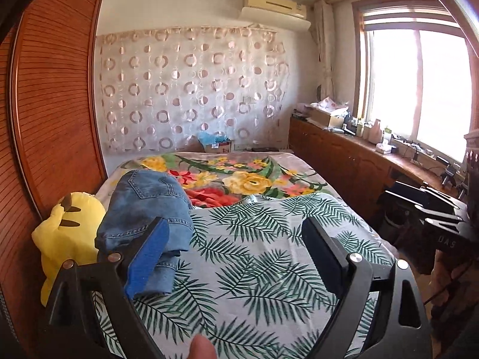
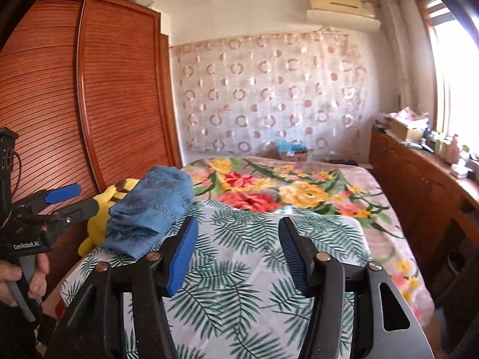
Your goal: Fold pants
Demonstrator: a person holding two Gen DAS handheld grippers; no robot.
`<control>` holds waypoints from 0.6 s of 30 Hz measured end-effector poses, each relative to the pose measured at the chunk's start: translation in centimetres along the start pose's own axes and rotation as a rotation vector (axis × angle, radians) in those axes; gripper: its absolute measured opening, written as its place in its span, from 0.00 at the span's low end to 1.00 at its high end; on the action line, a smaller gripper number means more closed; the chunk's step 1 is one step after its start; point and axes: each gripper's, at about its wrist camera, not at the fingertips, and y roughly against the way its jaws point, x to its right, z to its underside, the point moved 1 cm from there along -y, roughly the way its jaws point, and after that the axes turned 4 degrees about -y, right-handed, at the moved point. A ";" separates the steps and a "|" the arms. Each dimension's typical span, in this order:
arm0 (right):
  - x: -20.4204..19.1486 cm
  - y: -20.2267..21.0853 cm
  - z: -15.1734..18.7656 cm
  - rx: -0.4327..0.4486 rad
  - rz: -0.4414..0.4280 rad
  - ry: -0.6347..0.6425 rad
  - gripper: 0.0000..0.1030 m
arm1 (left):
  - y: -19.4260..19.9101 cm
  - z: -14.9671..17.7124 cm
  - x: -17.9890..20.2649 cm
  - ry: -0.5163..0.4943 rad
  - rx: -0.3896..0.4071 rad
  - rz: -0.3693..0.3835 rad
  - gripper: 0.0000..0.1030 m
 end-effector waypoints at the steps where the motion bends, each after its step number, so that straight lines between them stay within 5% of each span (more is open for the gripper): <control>1: -0.2 0.3 0.1 0.007 0.008 0.000 0.62 | 0.1 0.0 0.1 -0.003 0.000 -0.006 0.88; 18: -3.4 2.8 1.7 0.041 0.074 -0.030 0.65 | 2.1 1.3 1.5 -0.026 -0.006 -0.041 0.88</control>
